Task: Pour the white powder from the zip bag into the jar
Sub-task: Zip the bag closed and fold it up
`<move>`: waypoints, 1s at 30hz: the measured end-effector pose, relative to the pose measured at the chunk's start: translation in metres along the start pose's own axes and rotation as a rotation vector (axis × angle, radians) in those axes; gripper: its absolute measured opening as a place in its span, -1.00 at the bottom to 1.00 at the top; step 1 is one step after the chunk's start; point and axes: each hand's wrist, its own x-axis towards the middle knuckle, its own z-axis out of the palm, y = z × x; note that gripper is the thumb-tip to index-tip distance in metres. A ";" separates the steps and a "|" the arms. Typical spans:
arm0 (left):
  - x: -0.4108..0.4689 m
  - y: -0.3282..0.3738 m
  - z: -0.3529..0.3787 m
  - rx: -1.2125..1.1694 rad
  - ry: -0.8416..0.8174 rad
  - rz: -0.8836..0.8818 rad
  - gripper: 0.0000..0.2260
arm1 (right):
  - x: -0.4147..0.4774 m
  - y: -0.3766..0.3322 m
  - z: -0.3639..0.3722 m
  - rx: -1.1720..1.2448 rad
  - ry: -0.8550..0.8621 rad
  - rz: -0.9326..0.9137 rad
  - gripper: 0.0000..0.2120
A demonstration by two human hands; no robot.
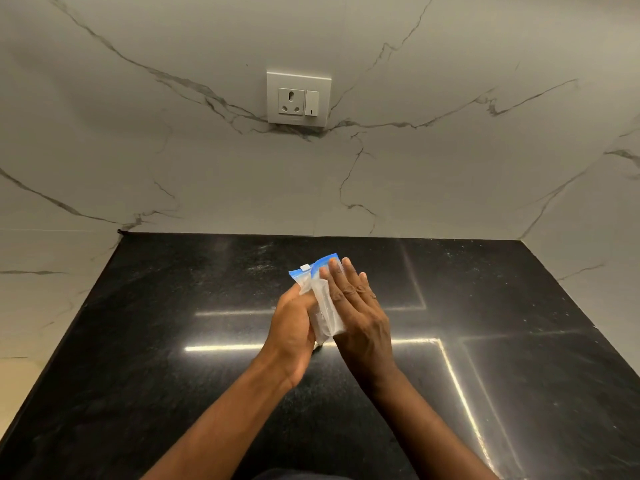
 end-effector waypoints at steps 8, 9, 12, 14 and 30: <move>0.003 0.005 0.001 0.090 -0.035 0.046 -0.67 | -0.003 0.007 0.006 -0.265 -0.143 -0.117 -0.43; 0.005 0.003 0.001 0.092 0.002 0.052 -0.71 | -0.003 0.005 0.005 -0.280 -0.171 -0.109 -0.38; 0.008 0.004 -0.002 0.074 0.054 0.043 -0.72 | -0.005 -0.005 -0.001 -0.155 -0.240 -0.009 -0.34; 0.010 0.009 -0.005 0.064 0.092 0.018 -0.72 | -0.010 -0.014 -0.011 0.051 -0.297 0.091 -0.35; 0.008 0.028 -0.036 0.449 -0.180 -0.172 -0.59 | 0.026 0.010 -0.067 1.145 -0.407 1.038 -0.64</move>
